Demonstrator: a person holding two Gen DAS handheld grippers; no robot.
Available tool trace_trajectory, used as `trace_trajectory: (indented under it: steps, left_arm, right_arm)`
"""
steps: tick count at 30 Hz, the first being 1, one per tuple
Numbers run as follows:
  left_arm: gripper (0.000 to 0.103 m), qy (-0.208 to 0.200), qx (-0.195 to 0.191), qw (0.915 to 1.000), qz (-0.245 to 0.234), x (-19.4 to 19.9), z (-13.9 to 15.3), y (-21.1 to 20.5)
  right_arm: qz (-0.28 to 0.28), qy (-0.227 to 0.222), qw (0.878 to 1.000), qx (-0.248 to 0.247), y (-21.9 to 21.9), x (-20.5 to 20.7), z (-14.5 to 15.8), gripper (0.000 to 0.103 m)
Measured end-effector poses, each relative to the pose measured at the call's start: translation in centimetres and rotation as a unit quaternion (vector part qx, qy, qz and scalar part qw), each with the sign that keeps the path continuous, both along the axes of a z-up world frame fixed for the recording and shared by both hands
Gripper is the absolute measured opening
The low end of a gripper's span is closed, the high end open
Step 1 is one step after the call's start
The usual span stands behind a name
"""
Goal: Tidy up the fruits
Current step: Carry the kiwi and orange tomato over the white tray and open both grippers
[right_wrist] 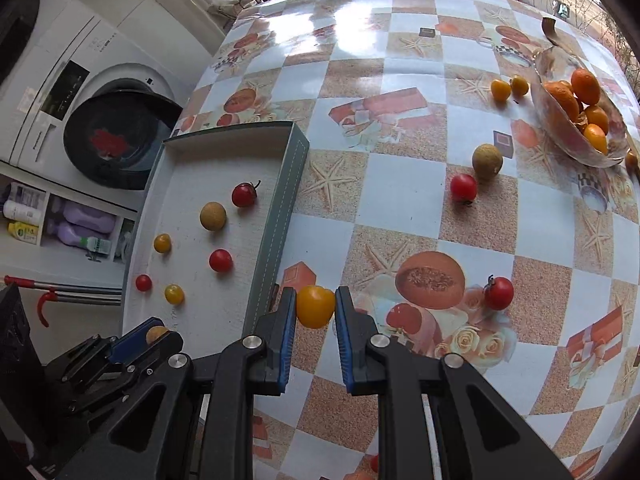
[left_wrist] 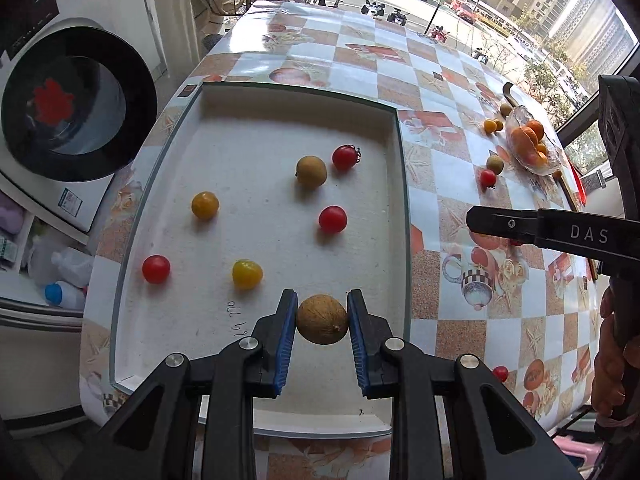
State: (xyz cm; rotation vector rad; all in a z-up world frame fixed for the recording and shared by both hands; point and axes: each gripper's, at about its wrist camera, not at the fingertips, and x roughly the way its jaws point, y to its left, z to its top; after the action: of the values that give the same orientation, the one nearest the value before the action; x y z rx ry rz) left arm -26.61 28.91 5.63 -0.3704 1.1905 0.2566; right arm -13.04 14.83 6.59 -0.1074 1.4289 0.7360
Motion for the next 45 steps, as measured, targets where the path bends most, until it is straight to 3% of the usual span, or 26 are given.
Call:
trace_trajectory:
  steps: [14,33,34,35,36,37,39,45]
  left_arm:
    - [0.027,0.028,0.019,0.9967,0.073,-3.4,-2.8,6.2]
    - [0.028,0.064,0.032,0.9950,0.070,-3.2,-5.3,6.2]
    - [0.031,0.066,0.034,0.9950,0.067,-3.1,-5.3,6.1]
    - [0.040,0.067,0.033,0.9951,0.065,-3.0,-5.3,5.9]
    - [0.064,0.067,0.035,0.9950,0.065,-3.0,-5.3,5.8]
    - [0.076,0.062,0.044,0.9947,0.069,-3.1,-5.0,5.8]
    - [0.076,0.054,0.055,0.9949,0.066,-3.2,-4.5,5.7]
    - [0.076,0.064,0.057,0.9946,0.057,-2.8,-4.4,5.5]
  right_arm:
    - [0.089,0.017,0.996,0.011,10.8,-3.8,-1.8,0.021]
    - [0.097,0.019,0.994,-0.034,13.4,-3.8,-5.4,0.022]
    - [0.098,0.020,0.994,-0.034,13.4,-3.8,-5.4,0.022]
    - [0.099,0.023,0.994,-0.032,13.5,-3.8,-5.5,0.024]
    - [0.100,0.028,0.994,-0.027,13.5,-3.7,-5.4,0.029]
    - [0.100,0.032,0.994,-0.023,13.5,-3.7,-5.4,0.034]
    - [0.101,0.029,0.994,-0.017,13.5,-3.7,-5.0,0.052]
    - [0.084,0.032,0.996,0.006,12.8,-3.6,-3.5,0.070]
